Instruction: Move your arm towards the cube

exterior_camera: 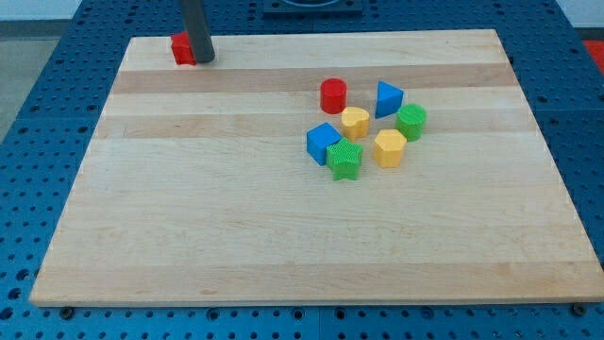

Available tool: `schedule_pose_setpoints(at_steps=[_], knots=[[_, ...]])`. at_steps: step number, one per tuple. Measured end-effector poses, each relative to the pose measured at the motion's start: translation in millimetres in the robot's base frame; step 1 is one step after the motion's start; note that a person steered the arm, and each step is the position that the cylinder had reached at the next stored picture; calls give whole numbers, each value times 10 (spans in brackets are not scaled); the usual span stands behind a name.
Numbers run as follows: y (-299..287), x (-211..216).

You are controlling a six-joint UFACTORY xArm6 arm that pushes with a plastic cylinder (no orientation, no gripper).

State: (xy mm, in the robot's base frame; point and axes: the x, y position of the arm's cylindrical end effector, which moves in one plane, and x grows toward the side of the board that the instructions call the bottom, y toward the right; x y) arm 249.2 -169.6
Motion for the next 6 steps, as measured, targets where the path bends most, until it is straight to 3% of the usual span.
schedule_pose_setpoints(at_steps=[2,4,6], knots=[[277,734],[1258,1432],[2253,1432]])
